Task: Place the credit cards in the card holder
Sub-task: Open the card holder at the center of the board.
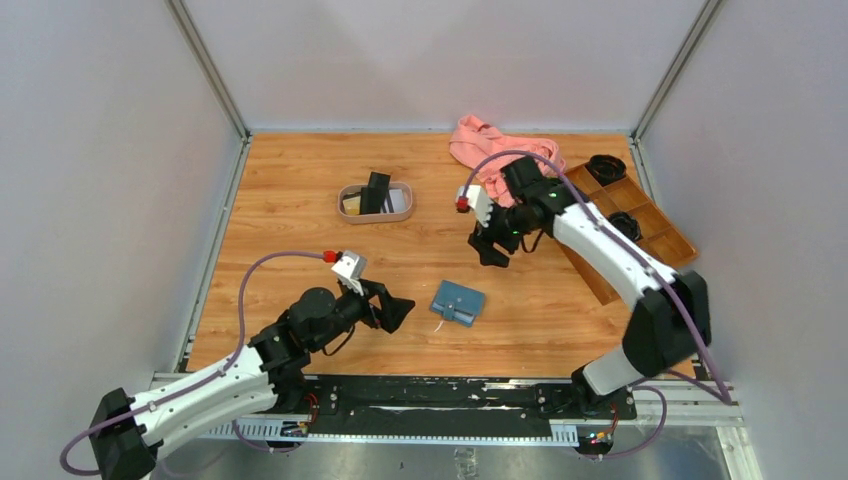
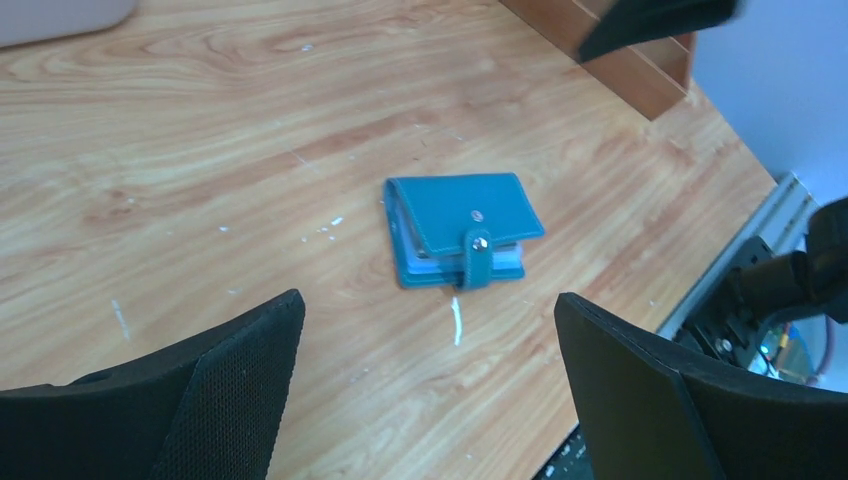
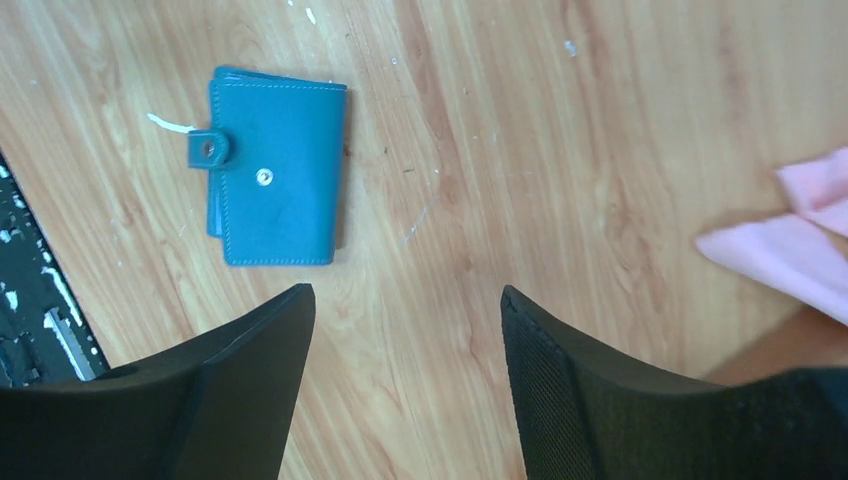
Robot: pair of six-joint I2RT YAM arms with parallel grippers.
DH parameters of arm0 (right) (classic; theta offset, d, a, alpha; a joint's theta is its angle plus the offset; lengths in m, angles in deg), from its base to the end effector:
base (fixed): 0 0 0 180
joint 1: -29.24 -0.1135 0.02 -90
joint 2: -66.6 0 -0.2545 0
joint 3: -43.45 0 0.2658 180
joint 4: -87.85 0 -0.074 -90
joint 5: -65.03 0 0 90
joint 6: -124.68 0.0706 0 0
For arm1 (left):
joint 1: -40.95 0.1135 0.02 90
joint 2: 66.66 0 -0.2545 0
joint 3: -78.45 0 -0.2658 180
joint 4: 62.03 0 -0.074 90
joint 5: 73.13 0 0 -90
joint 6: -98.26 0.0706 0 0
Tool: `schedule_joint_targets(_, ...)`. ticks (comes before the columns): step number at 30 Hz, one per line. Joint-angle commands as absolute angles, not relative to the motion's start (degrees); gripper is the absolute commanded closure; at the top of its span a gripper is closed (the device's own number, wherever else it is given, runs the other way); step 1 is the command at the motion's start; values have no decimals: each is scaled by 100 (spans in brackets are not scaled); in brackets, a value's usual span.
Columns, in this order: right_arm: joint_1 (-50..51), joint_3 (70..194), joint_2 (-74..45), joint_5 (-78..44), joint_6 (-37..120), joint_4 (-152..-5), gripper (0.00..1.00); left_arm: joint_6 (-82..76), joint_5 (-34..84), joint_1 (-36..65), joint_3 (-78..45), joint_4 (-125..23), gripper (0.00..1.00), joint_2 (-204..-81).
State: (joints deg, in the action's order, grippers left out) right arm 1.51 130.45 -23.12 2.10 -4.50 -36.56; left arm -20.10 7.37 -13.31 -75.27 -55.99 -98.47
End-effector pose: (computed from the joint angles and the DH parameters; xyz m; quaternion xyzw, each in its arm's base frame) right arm 0.3003 0.1942 0.2389 -0.5689 0.7451 0.1975 0.2866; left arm 0.1315 -0.1628 0.1932 0.1220 0.7642 -0.3677 0.5156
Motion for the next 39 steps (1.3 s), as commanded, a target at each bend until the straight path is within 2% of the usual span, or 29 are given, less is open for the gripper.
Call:
schedule_joint_targets(1,487,12592,-1183,650,-785,-3542,28,-1843,1566,-683,-7132,-5708,0,-10272)
schedule_joint_targets(3,619,12441,-583,1070,-837,-3527,26,-1807,1938,-408,-6905,-5731,0,-10611)
schedule_joint_targets(6,681,12339,-182,1695,-1037,-3287,16,-1845,2420,-70,-6587,-5842,0,-11156)
schedule_joint_targets(9,688,12057,-205,2670,-1615,-2805,16,-1972,2697,131,-6251,-5856,0,-11668)
schedule_joint_targets(13,857,11057,45,3296,-1957,-3261,16,-2045,2883,335,-6023,-5971,0,-12128)
schedule_joint_targets(18,1058,10850,187,3041,-1960,-3414,16,-1494,3300,404,-5813,-6066,0,-12646)
schedule_joint_targets(20,1063,10872,119,2908,-1950,-3427,15,-965,3812,404,-5686,-6057,9,-13047)
schedule_joint_targets(21,1061,10903,60,2859,-1898,-3427,15,-826,4030,399,-5618,-6058,11,-13243)
schedule_joint_targets(28,1069,11197,-408,2575,-1436,-3467,16,518,3944,184,-5490,-6064,11,-13803)
schedule_joint_targets(35,1070,11153,-624,2641,-1322,-3535,17,540,4201,184,-5269,-6066,16,-14449)
schedule_joint_targets(37,1070,11151,-671,2619,-1322,-3542,17,1260,4813,154,-5430,-6054,16,-14553)
schedule_joint_targets(39,1070,11133,-702,2646,-1330,-3550,17,2178,4640,-33,-5702,-6065,14,-14384)
